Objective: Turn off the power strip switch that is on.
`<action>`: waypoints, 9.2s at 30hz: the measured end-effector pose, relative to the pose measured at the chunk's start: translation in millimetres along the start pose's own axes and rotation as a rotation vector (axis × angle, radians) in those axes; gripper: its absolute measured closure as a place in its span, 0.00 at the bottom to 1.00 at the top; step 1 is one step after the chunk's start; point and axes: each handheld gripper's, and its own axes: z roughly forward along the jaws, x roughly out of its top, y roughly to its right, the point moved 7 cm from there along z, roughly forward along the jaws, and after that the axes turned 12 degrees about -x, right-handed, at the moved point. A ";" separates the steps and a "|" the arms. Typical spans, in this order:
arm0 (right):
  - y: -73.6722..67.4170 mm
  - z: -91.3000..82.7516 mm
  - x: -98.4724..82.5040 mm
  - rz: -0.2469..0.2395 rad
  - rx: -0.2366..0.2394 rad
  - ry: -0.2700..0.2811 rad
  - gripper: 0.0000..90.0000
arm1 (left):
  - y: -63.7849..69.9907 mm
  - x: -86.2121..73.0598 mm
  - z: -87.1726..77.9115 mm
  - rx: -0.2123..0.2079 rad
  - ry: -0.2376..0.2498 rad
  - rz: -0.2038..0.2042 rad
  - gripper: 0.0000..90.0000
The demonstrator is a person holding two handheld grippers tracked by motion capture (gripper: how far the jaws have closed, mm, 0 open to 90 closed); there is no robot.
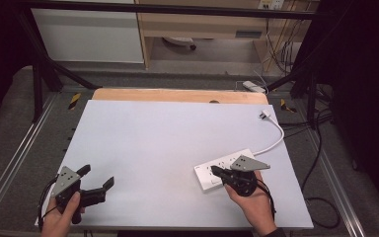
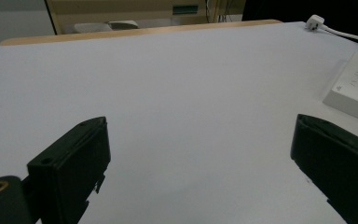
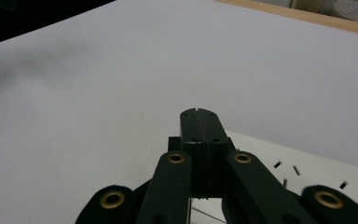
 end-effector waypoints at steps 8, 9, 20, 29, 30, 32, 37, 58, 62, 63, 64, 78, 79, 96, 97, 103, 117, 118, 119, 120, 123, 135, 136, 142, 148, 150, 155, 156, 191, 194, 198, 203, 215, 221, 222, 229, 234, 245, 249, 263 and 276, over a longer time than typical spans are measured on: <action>-1.6 4.3 -7.8 -0.004 -0.006 -0.020 1.00 | -1.4 0.5 -1.3 0.000 0.007 -0.006 0.05; -2.7 4.7 -9.6 -0.008 -0.006 -0.028 1.00 | -1.6 0.4 -1.3 0.002 0.007 -0.008 0.05; -4.3 6.6 -16.3 -0.006 -0.004 -0.048 1.00 | -0.2 -1.8 1.3 -0.005 -0.013 -0.001 0.05; -4.6 7.9 -19.8 -0.009 -0.008 -0.063 1.00 | 0.8 -2.9 2.6 -0.009 -0.020 -0.004 0.05; -4.6 8.5 -20.3 -0.010 -0.009 -0.064 1.00 | 0.9 -2.9 2.7 -0.009 -0.020 -0.004 0.05; -4.6 9.4 -21.8 -0.010 -0.010 -0.072 1.00 | 1.1 -3.0 2.9 -0.010 -0.021 -0.003 0.05; -3.2 12.4 -26.1 -0.012 -0.022 -0.094 1.00 | 1.5 -3.2 3.2 -0.011 -0.023 -0.004 0.05; -1.6 18.5 -37.4 -0.018 -0.036 -0.153 1.00 | 2.4 -3.3 3.7 -0.015 -0.028 0.003 0.05; -1.7 19.3 -38.6 -0.016 -0.040 -0.160 1.00 | 2.2 -3.1 3.5 -0.015 -0.026 0.002 0.05; -1.4 19.5 -38.7 -0.017 -0.041 -0.159 1.00 | 2.2 -3.1 3.5 -0.016 -0.026 0.002 0.05; -0.9 19.7 -38.6 -0.018 -0.040 -0.157 1.00 | 2.3 -3.1 3.4 -0.016 -0.026 0.003 0.05; -1.5 20.4 -39.0 -0.019 -0.049 -0.147 1.00 | 2.5 -2.8 3.1 -0.014 -0.027 0.006 0.05; -1.5 20.3 -39.1 -0.019 -0.049 -0.147 1.00 | 2.5 -2.8 3.2 -0.014 -0.026 0.005 0.05; -2.4 19.8 -40.3 -0.028 -0.058 -0.139 1.00 | 2.7 -2.7 3.1 -0.015 -0.026 0.005 0.05; -2.5 20.1 -40.2 -0.029 -0.060 -0.137 1.00 | 2.9 -2.8 3.2 -0.016 -0.026 0.003 0.05; -3.8 20.3 -41.0 -0.029 -0.060 -0.140 1.00 | 3.1 -2.8 3.4 -0.016 -0.025 0.004 0.05; -7.8 22.7 -41.1 -0.032 -0.032 -0.141 1.00 | 3.0 -2.7 3.4 -0.017 -0.025 0.004 0.05; -7.5 22.7 -40.9 -0.029 -0.030 -0.141 1.00 | 2.9 -2.6 3.3 -0.017 -0.025 0.005 0.05; -7.1 22.5 -41.0 -0.026 -0.031 -0.143 1.00 | 2.9 -2.5 3.2 -0.017 -0.024 0.005 0.05; -6.8 22.6 -40.8 -0.024 -0.032 -0.140 1.00 | 2.9 -2.5 3.3 -0.016 -0.024 0.006 0.05; -5.8 22.4 -40.8 -0.025 -0.036 -0.140 1.00 | 3.0 -2.5 3.3 -0.016 -0.025 0.006 0.05; -1.7 20.6 -35.8 -0.010 -0.038 -0.110 1.00 | 2.8 -2.4 3.4 -0.016 -0.025 0.008 0.05; -1.1 20.6 -35.5 -0.012 -0.040 -0.108 1.00 | 3.0 -2.4 3.5 -0.015 -0.024 0.007 0.05; 1.2 19.7 -33.3 0.001 -0.039 -0.095 1.00 | 2.3 -2.2 3.1 -0.010 -0.025 0.014 0.05; 3.6 19.6 -31.5 0.008 -0.041 -0.081 1.00 | 2.5 -2.0 3.0 -0.010 -0.024 0.015 0.05; 4.2 19.4 -30.9 0.007 -0.040 -0.078 1.00 | 2.5 -2.1 3.1 -0.010 -0.025 0.017 0.05; 6.0 19.4 -29.5 0.015 -0.043 -0.069 1.00 | 2.5 -2.3 3.2 -0.010 -0.026 0.018 0.05; 6.6 19.2 -29.0 0.016 -0.044 -0.068 1.00 | 2.6 -2.3 3.3 -0.010 -0.027 0.018 0.05; 32.3 13.7 -9.8 0.074 -0.114 0.033 0.60 | 3.1 -3.8 5.6 -0.017 -0.028 0.010 0.05; 33.4 14.7 -8.7 0.078 -0.118 0.037 0.55 | 3.4 -3.9 5.7 -0.018 -0.028 0.008 0.05; 33.2 14.9 -8.0 0.080 -0.117 0.036 0.49 | 3.7 -4.1 5.7 -0.019 -0.030 0.011 0.05; 33.4 15.9 -5.3 0.103 -0.123 0.031 0.32 | 3.6 -4.1 5.6 -0.018 -0.031 0.013 0.05; 42.1 15.6 10.3 0.116 -0.171 0.082 0.02 | 3.3 -3.9 5.0 -0.012 -0.030 0.017 0.05; 45.4 12.3 15.6 0.104 -0.165 0.097 0.02 | 3.3 -3.8 4.7 -0.014 -0.030 0.019 0.05; 46.2 11.9 16.6 0.103 -0.166 0.101 0.02 | 3.3 -3.7 4.7 -0.013 -0.029 0.020 0.05; 53.7 6.2 24.5 0.098 -0.180 0.150 0.02 | 3.8 -3.4 4.9 -0.017 -0.025 0.017 0.05; 58.8 1.8 26.2 0.102 -0.195 0.175 0.02 | 4.0 -3.0 4.8 -0.019 -0.023 0.022 0.05; 70.4 -14.7 35.7 0.115 -0.233 0.244 0.03 | 2.4 -2.9 3.6 -0.007 -0.025 0.022 0.05; 76.6 -22.4 37.4 0.118 -0.249 0.260 0.03 | 3.8 -2.6 4.0 -0.016 -0.020 0.020 0.05; 100.1 -57.6 35.9 0.127 -0.295 0.324 0.04 | 4.1 -2.4 4.3 -0.017 -0.017 0.018 0.05; 124.7 -82.5 0.0 0.112 -0.341 0.327 0.04 | 4.2 -2.7 4.3 -0.015 -0.019 0.018 0.05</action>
